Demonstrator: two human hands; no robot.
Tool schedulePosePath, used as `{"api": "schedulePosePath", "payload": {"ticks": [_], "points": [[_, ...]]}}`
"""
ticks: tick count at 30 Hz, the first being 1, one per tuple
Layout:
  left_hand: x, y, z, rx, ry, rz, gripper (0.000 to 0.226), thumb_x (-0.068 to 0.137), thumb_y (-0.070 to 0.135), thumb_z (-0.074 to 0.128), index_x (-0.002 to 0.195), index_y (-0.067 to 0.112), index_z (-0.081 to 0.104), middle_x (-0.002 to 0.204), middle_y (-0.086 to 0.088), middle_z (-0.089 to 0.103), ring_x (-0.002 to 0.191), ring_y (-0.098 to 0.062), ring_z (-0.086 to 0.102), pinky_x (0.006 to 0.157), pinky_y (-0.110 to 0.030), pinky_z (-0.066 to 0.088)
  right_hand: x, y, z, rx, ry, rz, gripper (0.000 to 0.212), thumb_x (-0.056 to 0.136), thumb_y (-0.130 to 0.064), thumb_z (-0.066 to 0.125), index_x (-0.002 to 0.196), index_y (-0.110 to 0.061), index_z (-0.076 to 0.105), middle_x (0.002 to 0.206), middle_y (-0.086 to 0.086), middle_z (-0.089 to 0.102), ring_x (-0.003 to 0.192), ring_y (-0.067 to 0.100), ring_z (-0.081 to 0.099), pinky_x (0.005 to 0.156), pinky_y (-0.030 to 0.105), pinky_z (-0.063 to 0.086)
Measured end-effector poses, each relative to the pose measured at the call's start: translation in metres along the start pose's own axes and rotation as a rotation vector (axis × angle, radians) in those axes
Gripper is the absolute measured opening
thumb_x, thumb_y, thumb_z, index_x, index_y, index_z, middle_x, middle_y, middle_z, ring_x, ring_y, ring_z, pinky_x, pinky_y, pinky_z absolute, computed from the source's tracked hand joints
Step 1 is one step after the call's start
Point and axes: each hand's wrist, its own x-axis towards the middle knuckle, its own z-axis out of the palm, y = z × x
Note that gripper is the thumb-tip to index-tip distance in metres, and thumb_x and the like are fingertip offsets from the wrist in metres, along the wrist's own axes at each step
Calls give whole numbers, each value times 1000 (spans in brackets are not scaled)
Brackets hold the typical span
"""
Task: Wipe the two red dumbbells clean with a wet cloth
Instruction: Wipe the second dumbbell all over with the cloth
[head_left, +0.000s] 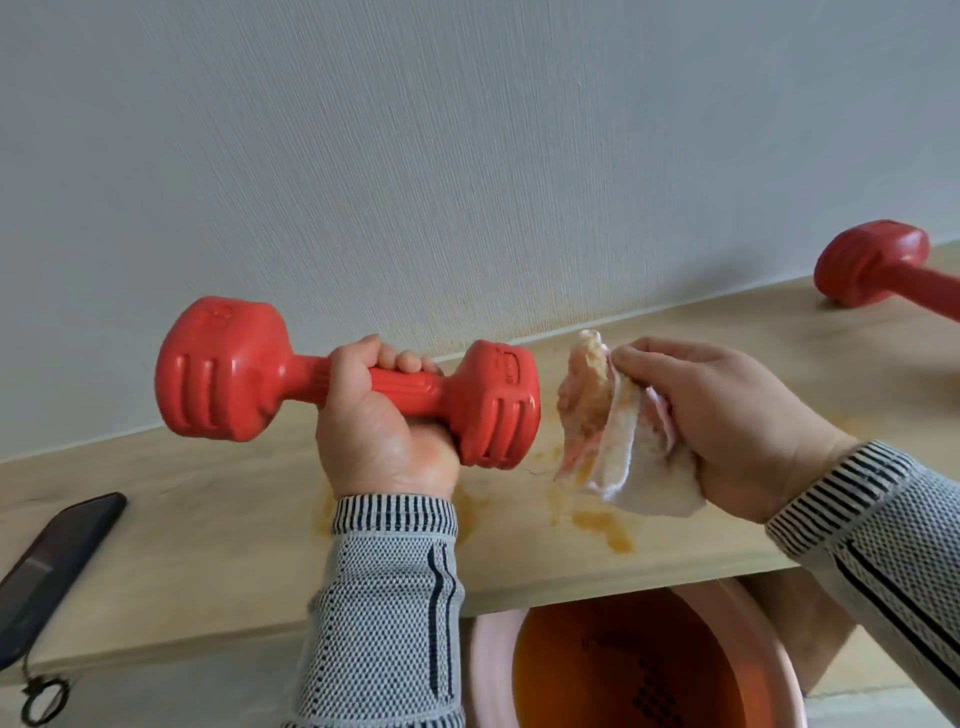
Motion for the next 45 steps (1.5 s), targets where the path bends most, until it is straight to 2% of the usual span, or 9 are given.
{"api": "schedulePosePath", "payload": {"ticks": [9,15,19,23,28,33,39,42,45], "points": [[-13,-5,7,22,-67,108,25,82,6,48,62,18,40,55,6,39,46,-13,40,53,-26,41,-7,3,7,-142,-72,-319,14,94,-5,56,99,-10,68,76,10,67,61,16,62,54,26,52],[-11,-6,6,49,-33,184,27,79,1,50,58,16,43,57,2,40,46,-15,39,52,-26,38,-14,9,14,-370,-97,-464,14,76,-38,75,84,-26,73,89,9,66,70,21,68,60,34,57],[-12,-7,6,48,-33,163,27,79,2,50,57,16,43,56,2,40,47,-15,39,53,-27,38,-14,9,20,-220,-68,-380,22,80,-13,77,92,-12,59,81,12,66,59,21,66,51,34,57],[-13,-9,7,49,-62,171,29,79,1,50,56,17,42,56,2,40,47,-15,39,53,-28,38,-5,9,20,62,-34,-151,23,79,-25,77,87,-12,59,77,11,63,67,24,61,79,60,54],[-12,-7,6,67,-77,193,29,79,1,50,56,17,41,55,2,39,47,-16,39,54,-28,39,-2,5,13,157,-11,-61,4,87,-11,65,84,-8,63,68,9,64,53,16,59,48,27,49],[-10,-5,4,81,-53,227,29,80,0,49,58,16,40,54,2,39,46,-16,39,53,-28,39,0,-2,1,-253,376,-392,10,93,-12,60,85,-14,67,68,2,71,58,13,69,42,28,54],[-11,-10,6,106,-42,254,28,79,0,50,57,15,41,54,1,40,46,-16,40,55,-29,39,-14,11,30,-493,116,-621,11,81,-35,68,71,-34,68,80,-2,64,80,7,63,69,23,53],[-11,-9,4,106,-28,259,28,78,-1,50,56,15,42,54,1,40,46,-16,40,54,-29,38,-16,13,28,-364,-30,-530,29,88,-29,65,66,-12,70,61,10,62,78,23,62,59,34,52],[-11,-8,4,68,-48,228,29,78,0,50,55,16,42,54,1,39,47,-17,39,54,-29,38,-19,7,27,-133,-69,-370,12,86,-6,70,79,-2,60,60,30,56,53,40,57,48,40,55]]}}
